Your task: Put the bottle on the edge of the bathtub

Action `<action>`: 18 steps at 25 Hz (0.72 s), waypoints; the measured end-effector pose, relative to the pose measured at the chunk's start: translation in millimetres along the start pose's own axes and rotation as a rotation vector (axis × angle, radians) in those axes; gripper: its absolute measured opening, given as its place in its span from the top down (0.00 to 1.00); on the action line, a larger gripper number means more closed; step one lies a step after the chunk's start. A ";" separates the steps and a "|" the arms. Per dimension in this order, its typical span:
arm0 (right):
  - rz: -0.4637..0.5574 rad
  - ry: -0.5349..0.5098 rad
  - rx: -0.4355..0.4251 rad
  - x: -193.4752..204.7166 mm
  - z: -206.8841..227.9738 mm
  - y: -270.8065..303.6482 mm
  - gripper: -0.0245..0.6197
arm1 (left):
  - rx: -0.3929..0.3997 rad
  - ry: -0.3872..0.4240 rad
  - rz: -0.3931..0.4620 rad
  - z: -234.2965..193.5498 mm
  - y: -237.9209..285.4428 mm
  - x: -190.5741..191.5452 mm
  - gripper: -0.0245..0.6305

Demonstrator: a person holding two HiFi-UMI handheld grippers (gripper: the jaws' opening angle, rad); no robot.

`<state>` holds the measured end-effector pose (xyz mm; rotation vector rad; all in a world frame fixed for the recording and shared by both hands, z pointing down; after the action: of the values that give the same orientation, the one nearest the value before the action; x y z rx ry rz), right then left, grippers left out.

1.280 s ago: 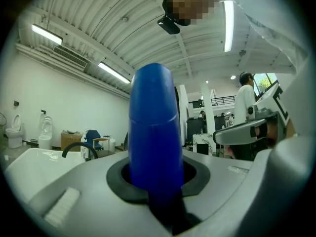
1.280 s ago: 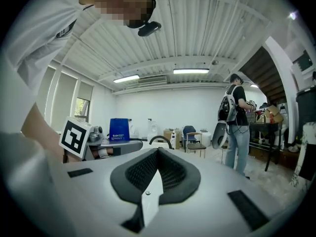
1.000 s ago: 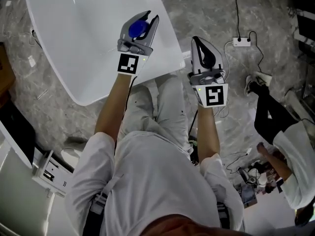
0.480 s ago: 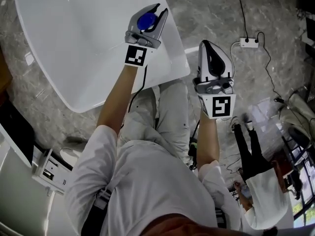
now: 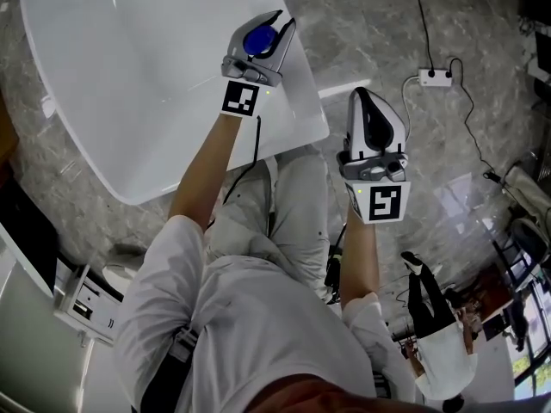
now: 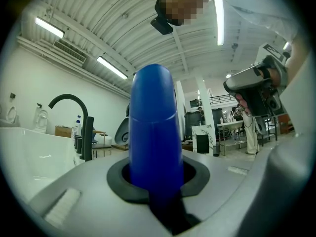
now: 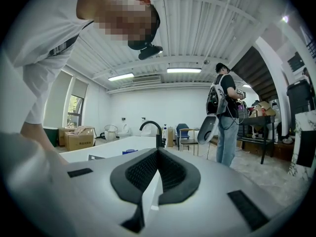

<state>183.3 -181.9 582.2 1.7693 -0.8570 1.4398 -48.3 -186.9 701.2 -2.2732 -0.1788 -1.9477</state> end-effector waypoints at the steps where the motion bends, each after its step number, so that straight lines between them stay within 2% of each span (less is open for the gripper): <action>1: -0.001 0.003 0.000 1.9 0.7 -0.8 0.96 | 0.002 0.003 0.000 0.5 0.7 0.6 0.84; 6: 0.005 0.019 -0.001 7.6 6.1 -6.4 0.96 | 0.014 0.030 -0.015 7.1 8.3 4.1 0.82; 7: 0.007 0.020 -0.002 7.1 5.9 -8.3 0.96 | 0.019 0.032 -0.017 8.0 8.2 4.8 0.79; 9: 0.004 0.023 -0.002 5.4 5.9 -12.8 0.96 | 0.023 0.009 -0.015 10.4 6.0 6.4 0.63; 12: -0.007 0.027 0.003 2.4 7.1 -19.5 0.96 | 0.030 0.001 -0.032 12.4 0.4 7.4 0.50; 16: -0.018 0.035 0.011 -0.5 7.5 -23.2 0.96 | 0.048 0.046 -0.059 10.1 -1.1 4.6 0.38; 18: -0.022 0.038 0.012 -5.3 5.4 -22.8 0.96 | 0.059 0.049 -0.063 8.8 -1.7 0.4 0.36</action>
<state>204.3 -173.7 573.8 1.7493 -0.8089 1.4625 -40.0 -183.6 700.3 -2.2063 -0.3015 -1.9984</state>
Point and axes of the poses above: the fingertips, and each gripper's own axes: y forward along the fingers, z to its right, x out of its underside, the point moved 10 cm from there along -y, backward along the fingers, and after that the axes turned 9 degrees about -y, right-handed, at the moved point
